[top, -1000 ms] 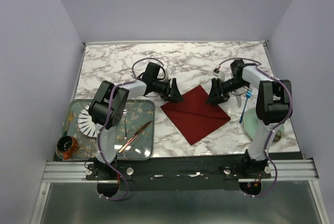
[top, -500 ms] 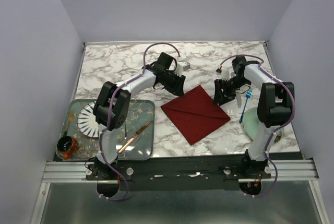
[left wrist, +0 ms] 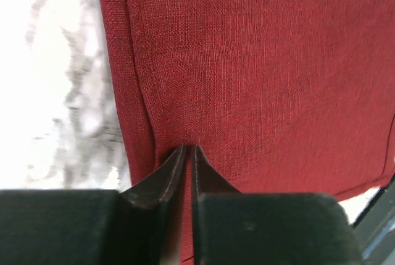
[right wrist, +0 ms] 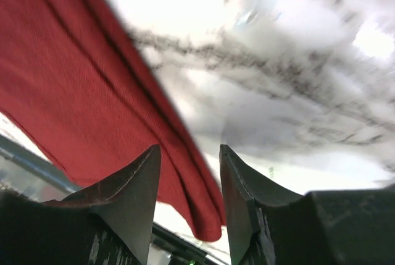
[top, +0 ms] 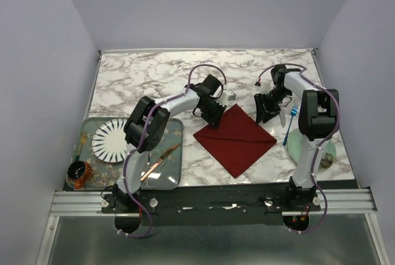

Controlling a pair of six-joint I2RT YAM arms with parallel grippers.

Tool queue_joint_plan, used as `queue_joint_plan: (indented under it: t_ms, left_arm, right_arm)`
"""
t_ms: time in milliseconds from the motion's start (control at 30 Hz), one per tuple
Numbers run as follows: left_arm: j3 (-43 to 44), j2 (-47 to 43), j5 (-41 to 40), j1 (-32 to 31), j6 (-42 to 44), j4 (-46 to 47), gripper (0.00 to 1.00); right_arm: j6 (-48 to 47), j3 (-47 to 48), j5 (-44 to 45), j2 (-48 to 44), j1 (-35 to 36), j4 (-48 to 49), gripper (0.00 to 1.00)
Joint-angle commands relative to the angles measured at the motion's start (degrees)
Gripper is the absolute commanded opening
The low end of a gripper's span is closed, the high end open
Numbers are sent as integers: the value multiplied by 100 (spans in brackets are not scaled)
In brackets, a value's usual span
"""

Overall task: Fold the napkin into a case and place the utensils inside
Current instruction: Move the upper triangle-folded napkin to the center of the board, then pick up the upper triangle-folded napkin from the center of the board.

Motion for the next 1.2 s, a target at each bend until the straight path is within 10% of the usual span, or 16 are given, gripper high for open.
queue_joint_plan:
  t_ms: [0,200,567,1167]
  left_arm:
    - [-574,-142,-31,-146,-230,-651,13]
    - [-1373,-704,496,-146,-424,-986,12]
    - [-315,-1112,1252,381,252,-528,62]
    - [6,-266,489,-76,491,517,46]
  right_arm:
    - [-169,523,114,318,38,-263,51]
    - [-441,1042,-527,337,38,-614,56]
    - [-1083,305,-985,-463,-94,-1318,79]
    - [147,-680,-1222,98,-604,-783,89]
